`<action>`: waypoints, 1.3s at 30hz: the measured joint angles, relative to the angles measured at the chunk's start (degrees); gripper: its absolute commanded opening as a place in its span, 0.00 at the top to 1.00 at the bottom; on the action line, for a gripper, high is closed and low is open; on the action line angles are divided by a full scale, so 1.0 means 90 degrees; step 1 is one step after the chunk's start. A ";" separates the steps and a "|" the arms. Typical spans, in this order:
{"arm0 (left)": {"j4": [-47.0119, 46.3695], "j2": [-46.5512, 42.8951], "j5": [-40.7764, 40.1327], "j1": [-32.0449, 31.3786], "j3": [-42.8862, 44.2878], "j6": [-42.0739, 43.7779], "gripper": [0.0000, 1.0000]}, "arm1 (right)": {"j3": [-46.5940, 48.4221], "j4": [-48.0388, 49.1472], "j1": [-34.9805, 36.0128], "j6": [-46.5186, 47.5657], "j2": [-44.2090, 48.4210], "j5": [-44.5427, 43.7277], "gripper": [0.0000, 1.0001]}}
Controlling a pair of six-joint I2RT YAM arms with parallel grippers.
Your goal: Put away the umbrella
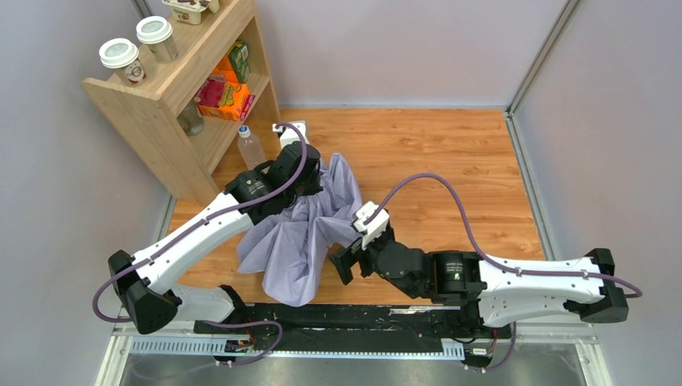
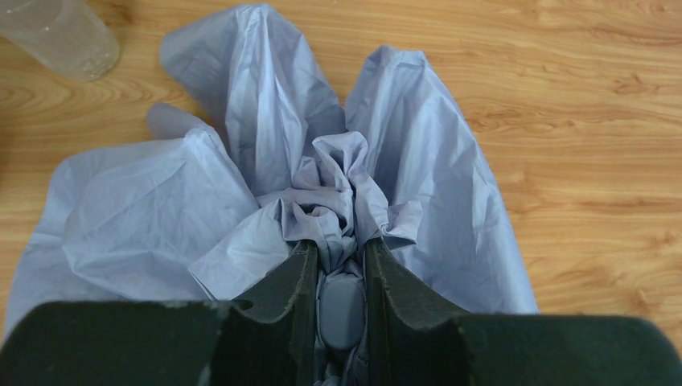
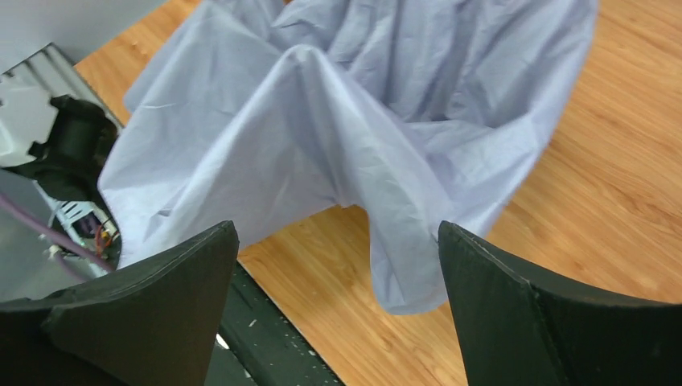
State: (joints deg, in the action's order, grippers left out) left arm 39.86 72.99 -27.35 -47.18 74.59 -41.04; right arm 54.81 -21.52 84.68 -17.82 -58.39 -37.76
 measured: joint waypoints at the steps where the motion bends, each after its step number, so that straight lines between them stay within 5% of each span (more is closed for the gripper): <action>1: 0.0061 0.0010 -0.0039 0.0000 0.0032 -0.0051 1.00 | 0.0000 0.0124 0.0119 0.0056 -0.0085 0.0029 0.16; 4: 0.0260 0.0022 -0.0129 0.0000 0.0117 -0.0216 1.00 | -0.0002 0.0452 0.0216 0.0328 -0.0287 0.0155 0.37; 6: 0.0330 0.0022 -0.0117 0.0000 0.0126 -0.0277 1.00 | -0.0073 0.0784 -0.0017 0.0464 -0.0347 0.0527 0.38; 10: 0.0389 0.0005 0.0068 0.0000 0.0124 -0.0425 1.00 | -0.0294 0.1362 -0.1071 0.0551 -0.0420 0.1258 0.11; 14: 0.0401 -0.0095 0.0391 0.0000 0.0124 -0.0549 1.00 | -0.0287 0.1647 -0.1462 0.0879 -0.0758 0.1540 0.02; 22: -0.0721 -0.1086 0.1501 0.0012 -0.0988 0.0134 1.00 | -0.0160 0.1562 -0.1780 0.1530 -0.1076 0.1729 0.00; 32: -0.2042 -0.1834 0.3053 0.0012 -0.1928 0.0792 1.00 | -0.0277 0.1588 -0.2526 0.1802 -0.0597 0.3570 0.00; 39: -0.1110 -0.1484 0.1836 -0.0010 -0.1192 0.0595 1.00 | 0.0245 0.0588 -0.2463 0.1559 -0.0539 0.3201 0.00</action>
State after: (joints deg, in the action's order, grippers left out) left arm 29.87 59.64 -10.83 -47.27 63.86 -35.68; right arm 57.01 -16.23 62.52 -3.79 -63.24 -8.95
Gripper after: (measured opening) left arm 0.283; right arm 0.998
